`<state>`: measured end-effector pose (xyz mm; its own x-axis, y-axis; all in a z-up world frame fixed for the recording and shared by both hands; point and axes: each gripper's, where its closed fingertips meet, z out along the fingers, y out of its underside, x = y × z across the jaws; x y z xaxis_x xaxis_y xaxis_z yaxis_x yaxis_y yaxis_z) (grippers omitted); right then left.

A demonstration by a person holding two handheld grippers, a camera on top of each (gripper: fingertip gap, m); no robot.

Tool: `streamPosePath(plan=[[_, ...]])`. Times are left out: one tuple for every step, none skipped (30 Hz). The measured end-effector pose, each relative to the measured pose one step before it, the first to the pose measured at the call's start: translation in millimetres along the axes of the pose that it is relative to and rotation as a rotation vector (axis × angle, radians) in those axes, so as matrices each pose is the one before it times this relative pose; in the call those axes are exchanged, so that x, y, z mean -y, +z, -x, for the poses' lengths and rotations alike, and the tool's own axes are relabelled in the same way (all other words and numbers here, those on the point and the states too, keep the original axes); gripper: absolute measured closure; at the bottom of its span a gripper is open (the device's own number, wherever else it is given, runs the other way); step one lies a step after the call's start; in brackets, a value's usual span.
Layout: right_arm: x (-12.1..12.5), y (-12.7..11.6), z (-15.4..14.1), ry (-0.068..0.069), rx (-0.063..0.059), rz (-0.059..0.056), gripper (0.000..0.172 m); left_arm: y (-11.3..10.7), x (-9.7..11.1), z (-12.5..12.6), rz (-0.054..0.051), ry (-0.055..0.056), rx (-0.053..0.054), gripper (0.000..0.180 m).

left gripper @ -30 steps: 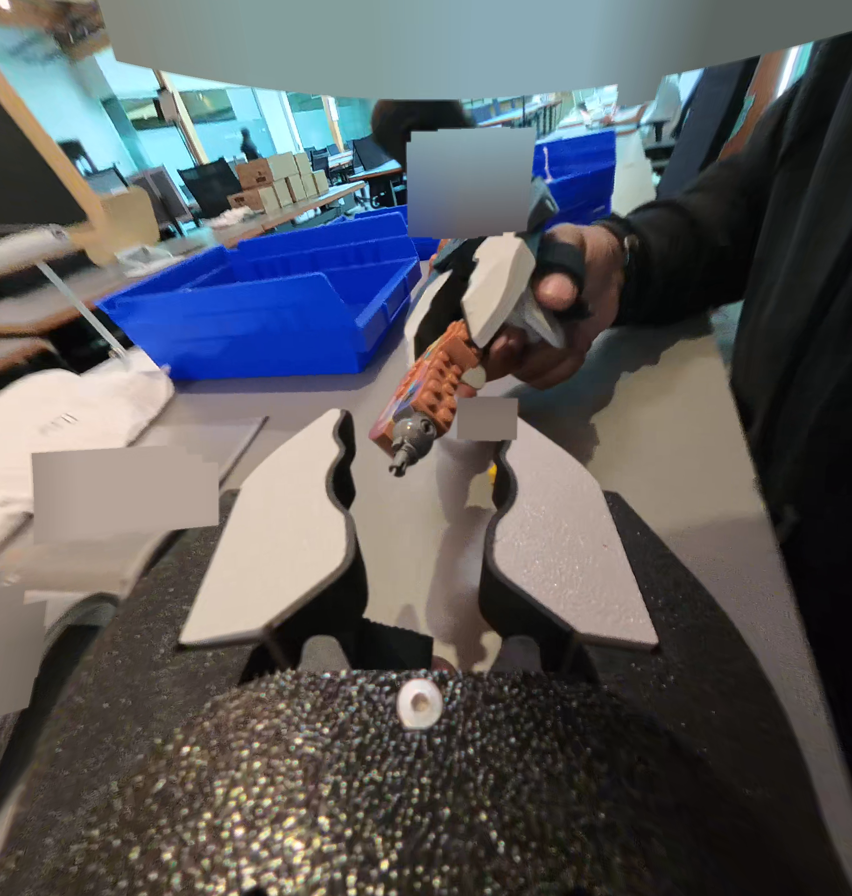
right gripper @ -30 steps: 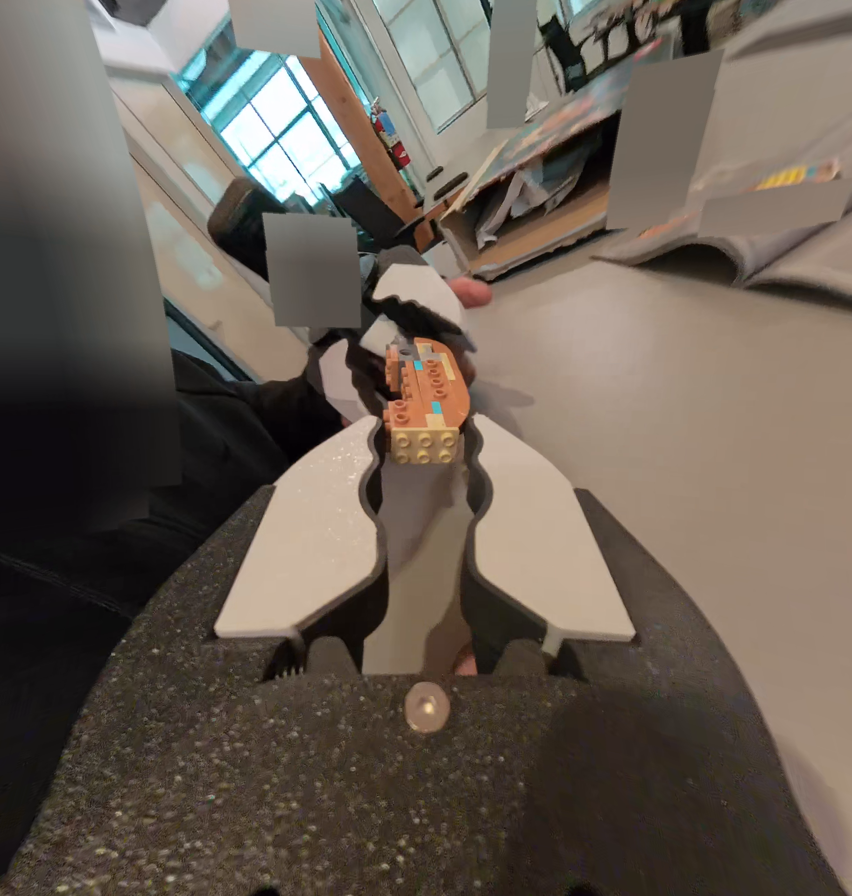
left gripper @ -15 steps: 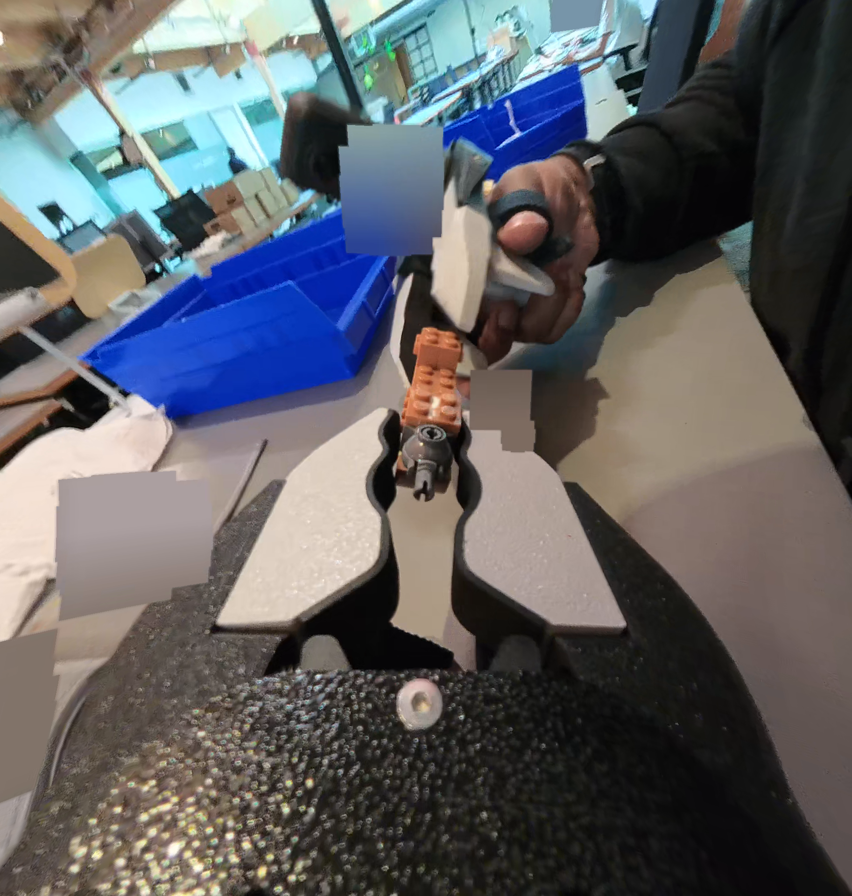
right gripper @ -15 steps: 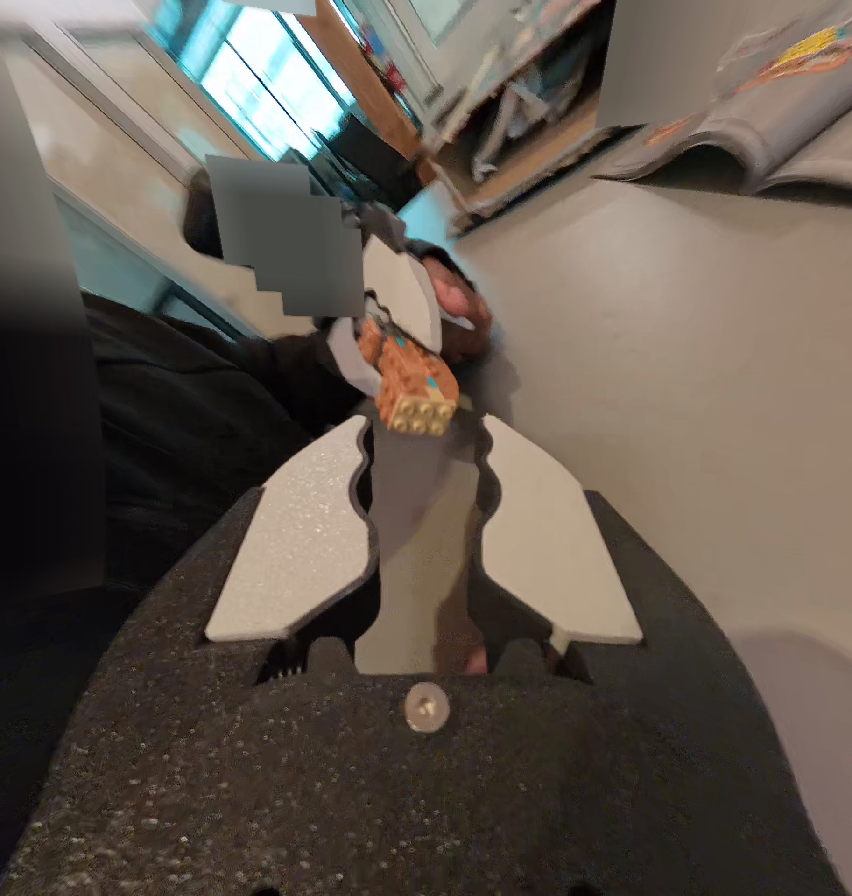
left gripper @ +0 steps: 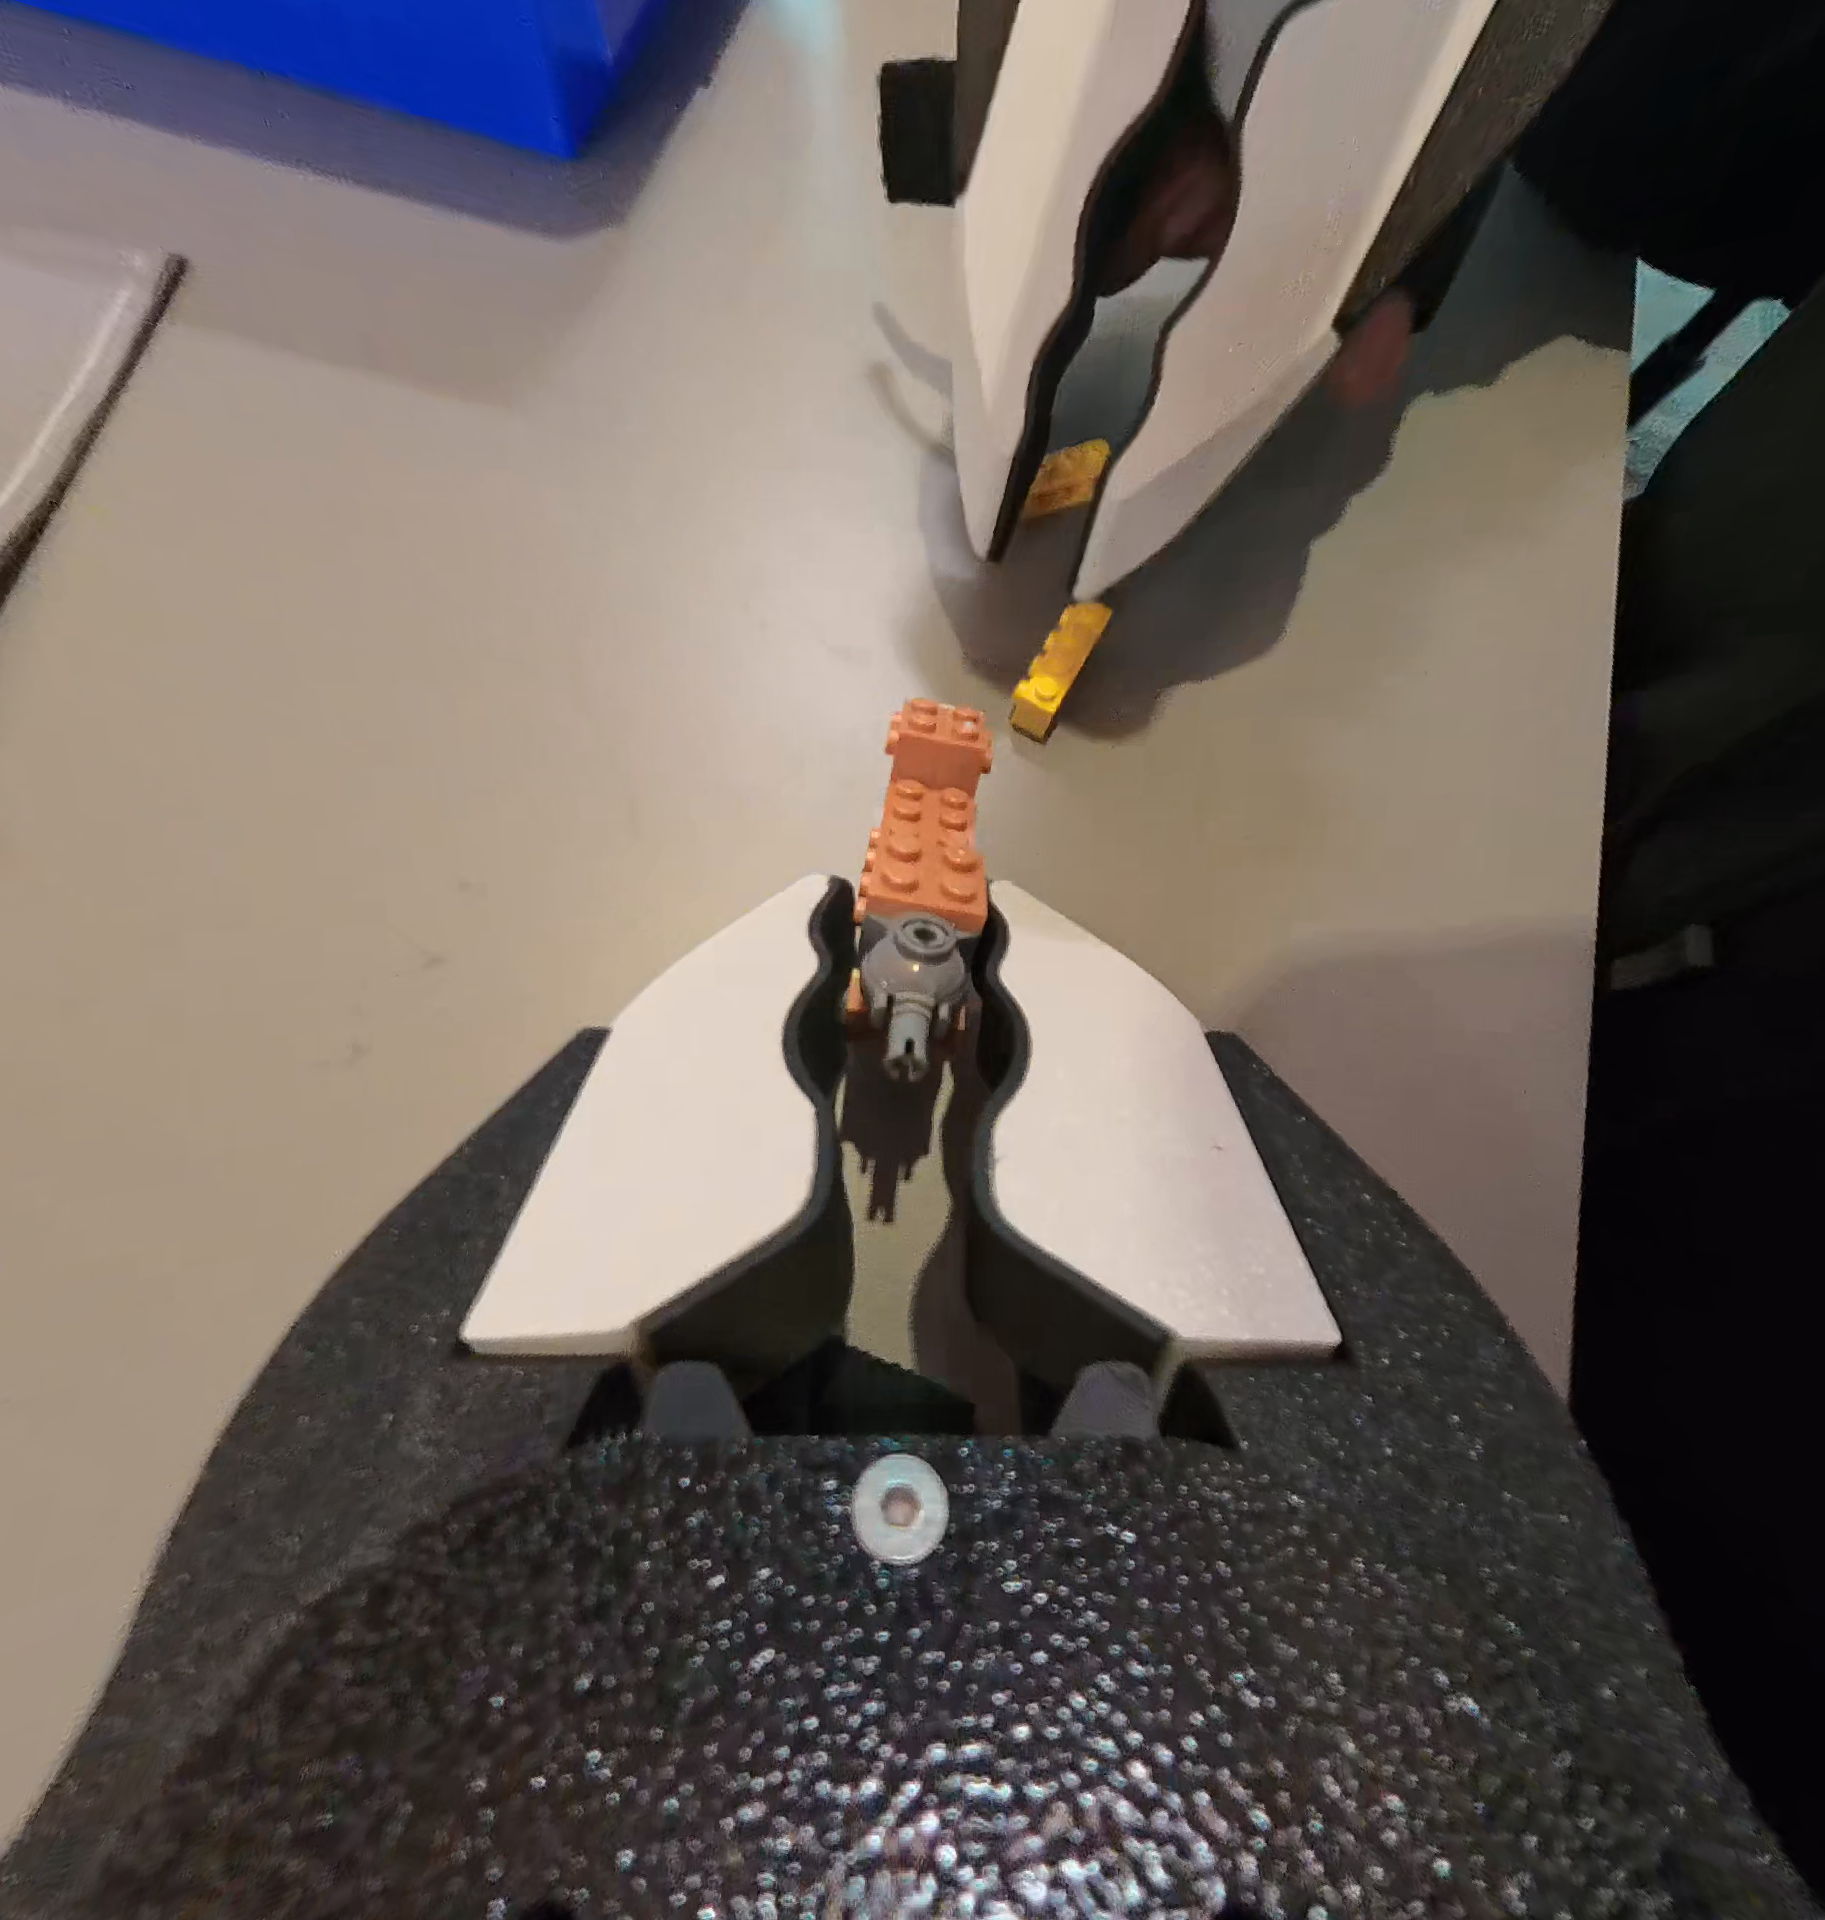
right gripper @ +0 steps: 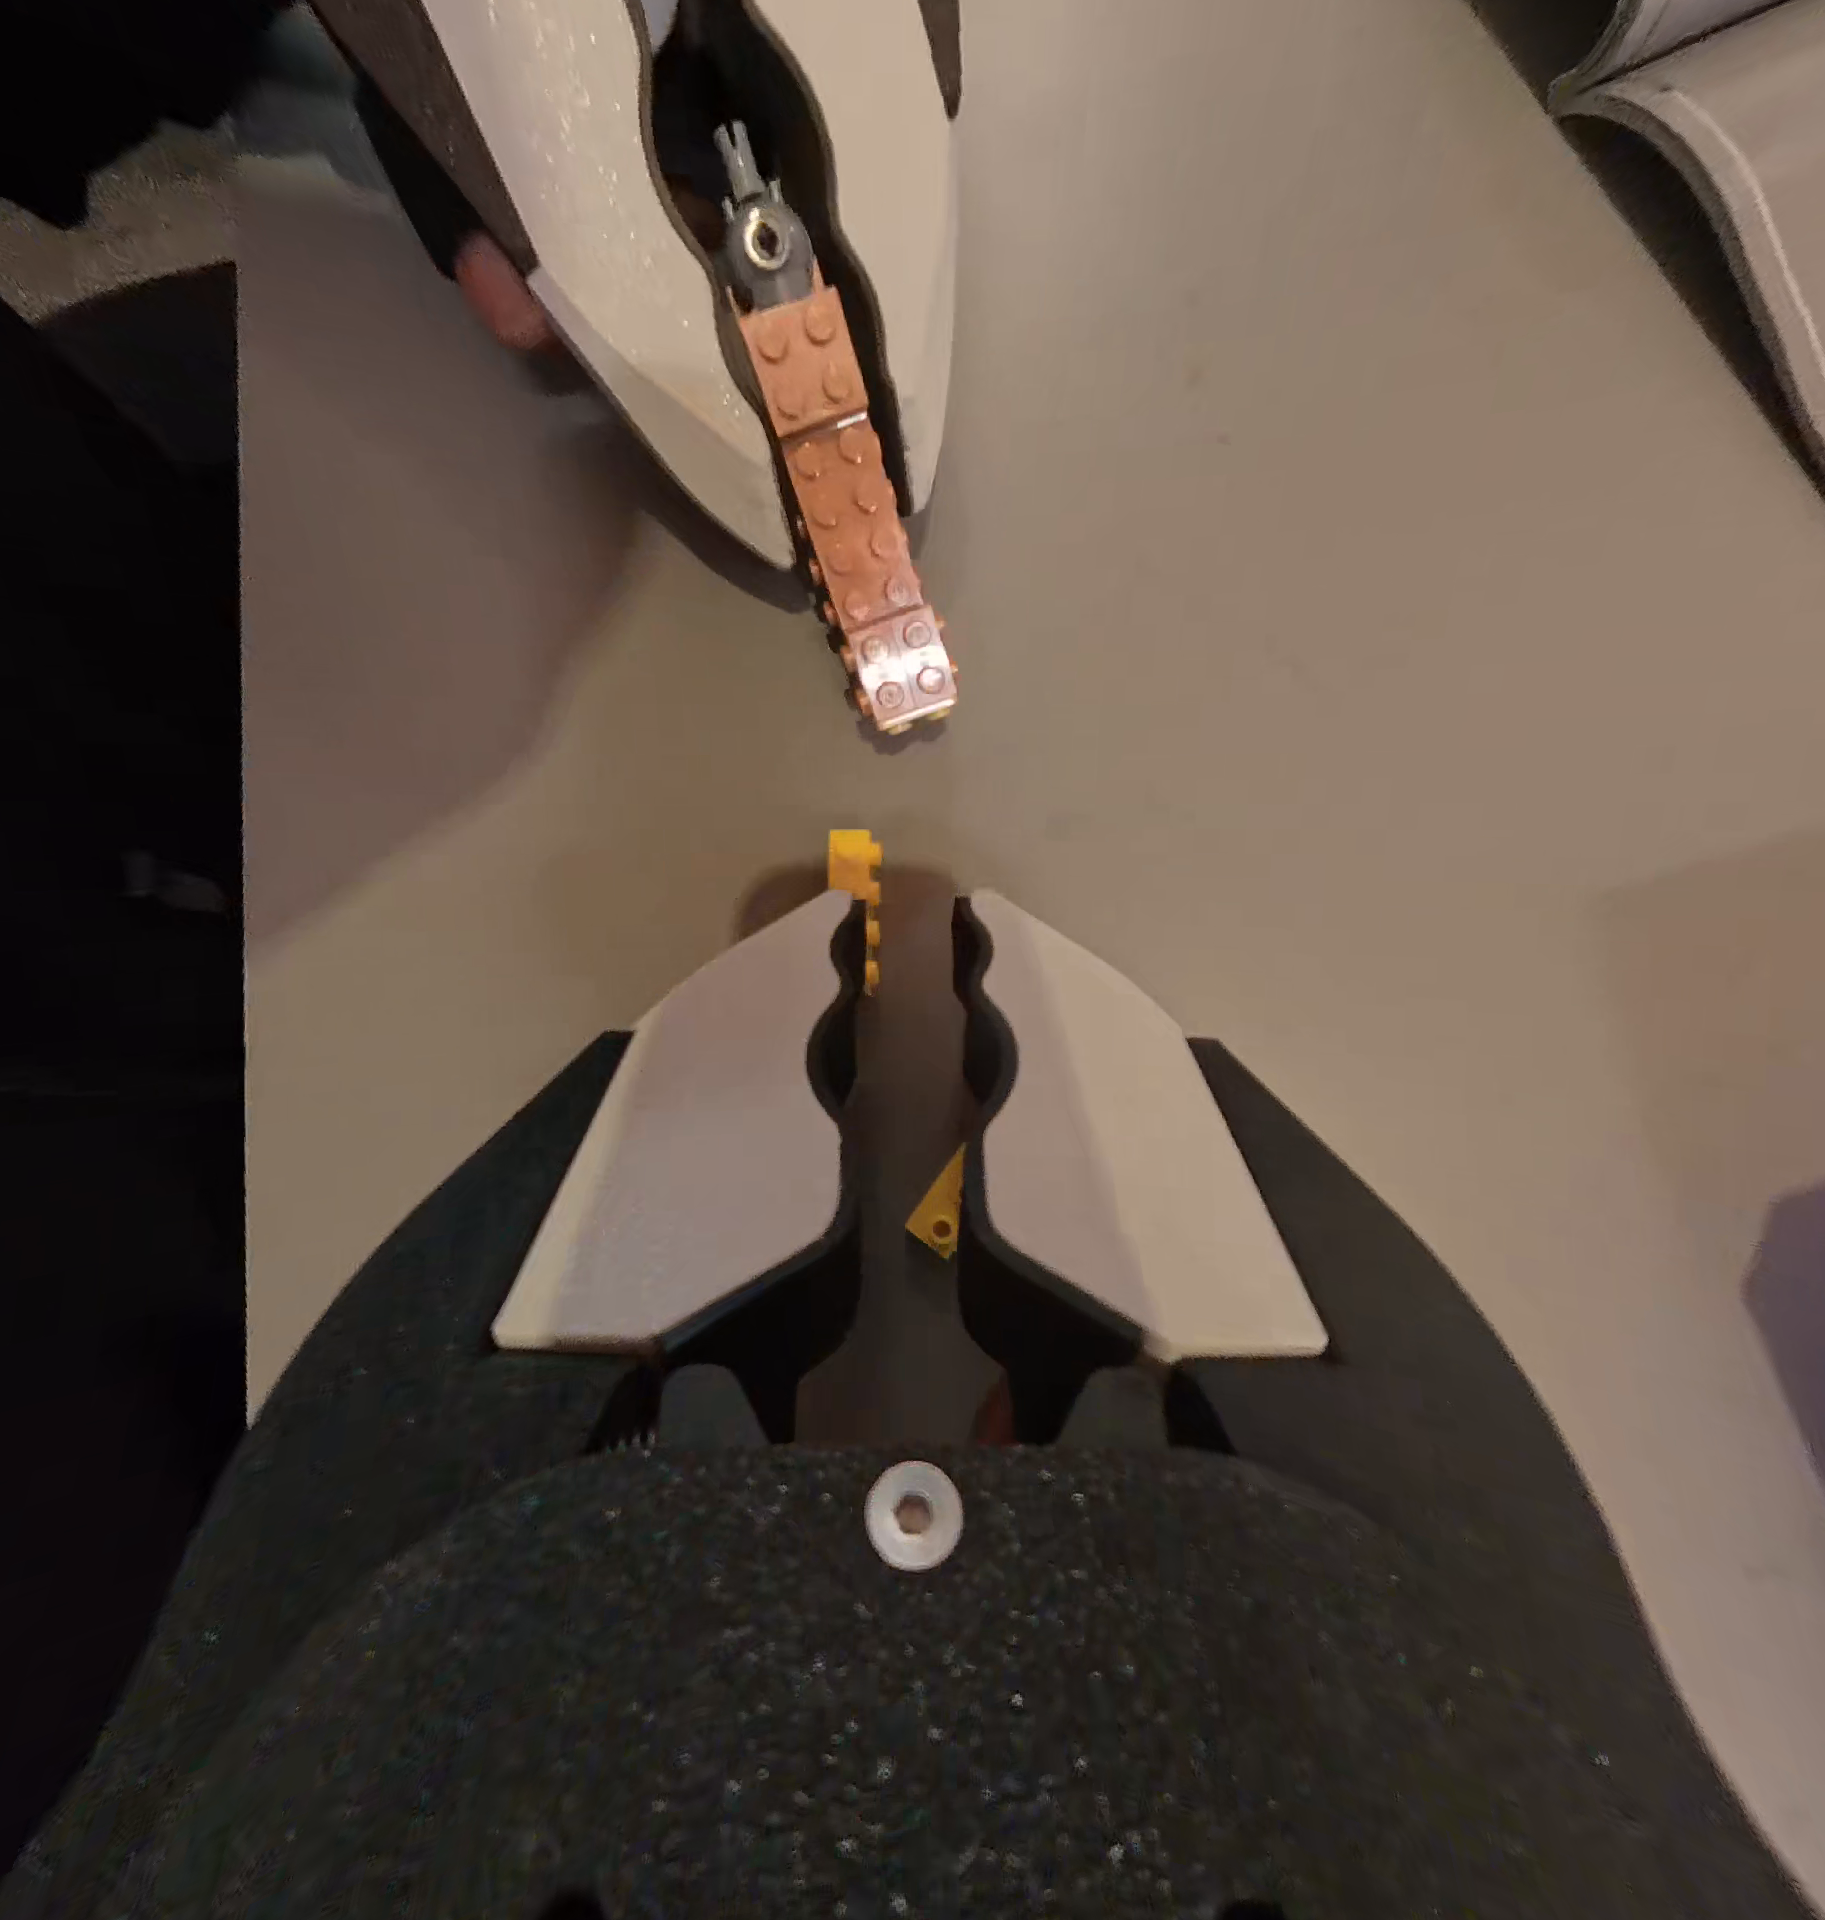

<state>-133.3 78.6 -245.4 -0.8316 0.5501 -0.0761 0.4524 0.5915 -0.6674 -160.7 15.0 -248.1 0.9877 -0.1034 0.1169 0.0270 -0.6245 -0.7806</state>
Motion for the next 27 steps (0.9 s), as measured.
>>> streamPosePath(plan=[[-1.02,2.28,0.94,-0.0049,-0.0013,0.0139,0.156,0.07,-1.12,-0.81,0.0072,-0.0123,-0.0048,0.16],[-1.77,2.26,1.25,-0.01,-0.0012,0.0166,0.156,0.45,-2.95,-0.81,0.0192,-0.0112,-0.0056,0.16],[-1.27,1.78,1.21,-0.0118,-0.0025,0.0114,0.156,1.17,-4.14,0.24,0.0255,0.0003,0.0053,0.159],[-0.09,0.9,1.14,-0.0063,-0.0021,0.0054,0.156,1.32,-2.59,-0.02,0.0183,0.0106,0.0117,0.16],[-0.04,0.7,0.95,-0.0082,-0.0036,0.0063,0.156,1.15,-1.94,-0.93,0.0149,0.0188,0.0086,0.16],[0.35,0.38,0.21,-0.0123,-0.0094,0.0036,0.156,1.05,-1.32,-1.07,0.0121,0.0189,0.008,0.159],[0.4,0.12,0.02,-0.0148,-0.0125,0.0037,0.156,0.8,-0.55,-0.25,0.0066,0.0122,0.0071,0.16],[0.44,0.22,0.42,-0.0172,-0.0122,0.004,0.156,0.21,-0.04,-0.04,0.0004,0.0039,0.0035,0.159],[0.39,0.18,0.8,-0.0193,-0.0108,0.0032,0.157,-0.15,0.09,0.25,-0.0025,-0.0045,-0.0022,0.158],[0.17,0.16,1.14,-0.0191,-0.0098,0.003,0.158,-0.44,0.31,0.4,-0.0048,-0.0097,-0.004,0.157],[-0.28,0.33,1.39,-0.0133,-0.0067,0.0049,0.158,-0.66,0.74,0.42,-0.0079,-0.0095,-0.0043,0.156],[-1.56,0.85,1.43,-0.0074,-0.0019,0.0123,0.158,-0.92,0.88,0.49,-0.0098,-0.007,-0.0024,0.155],[-2.35,1.17,0.36,-0.0089,-0.0092,0.0158,0.158,-0.8,0.91,0.21,-0.0094,-0.004,-0.0016,0.154],[-1.8,0.93,-1.15,-0.0089,-0.0188,0.011,0.158,-0.8,1.01,-0.01,-0.0094,-0.0011,-0.0011,0.153],[-1.72,0.72,-0.97,-0.0023,-0.0129,0.0109,0.158,-0.77,0.83,0.52,-0.0085,0.0,0.0039,0.152],[-0.98,0.7,0.42,0.0038,0.0001,0.0028,0.161,-0.83,0.89,1.01,-0.0083,-0.0006,0.0095,0.15],[0.14,0.41,0.72,0.0084,0.0055,-0.0069,0.162,-0.87,0.45,0.75,-0.0066,0.0004,0.0091,0.15],[0.01,0.06,-0.53,0.006,-0.0032,-0.0068,0.162,-0.94,-0.1,0.18,-0.0034,0.0009,0.0058,0.15],[-0.41,-0.45,-1.94,-0.0002,-0.0132,-0.0023,0.162,-1.13,0.02,0.2,-0.0058,0.001,0.0076,0.149],[-0.29,-0.92,-2.74,-0.0035,-0.0183,-0.0033,0.162,-1.51,0.65,0.08,-0.0101,0.0025,0.0079,0.149],[0.48,-1.67,-2.14,-0.0023,-0.0128,-0.0075,0.162,-1.95,1.19,-0.16,-0.0151,0.0033,0.0076,0.149],[1.23,-2.01,-1.02,0.0045,-0.0041,-0.0117,0.162,-2.26,1.79,-0.35,-0.0189,0.0028,0.0081,0.148],[2.1,-2.38,-0.39,0.0151,0.0036,-0.0177,0.162,-2.4,1.82,-0.38,-0.0194,0.0012,0.0086,0.148],[3.67,-2.69,0.46,0.0287,0.015,-0.0284,0.162,-2.61,2.11,-0.45,-0.0208,0.001,0.0089,0.148],[4.95,-3.1,1.12,0.0464,0.0268,-0.039,0.162,-2.92,3.63,-0.5,-0.0289,0.0032,0.0113,0.148],[6.71,-3.48,2.57,0.0636,0.0448,-0.0517,0.162,-3.22,5.18,-0.88,-0.0376,0.0057,0.0131,0.148],[8.57,-3.78,3.43,0.0784,0.0568,-0.0644,0.162,-2.92,5.86,-1.93,-0.0406,0.0085,0.0106,0.147]])
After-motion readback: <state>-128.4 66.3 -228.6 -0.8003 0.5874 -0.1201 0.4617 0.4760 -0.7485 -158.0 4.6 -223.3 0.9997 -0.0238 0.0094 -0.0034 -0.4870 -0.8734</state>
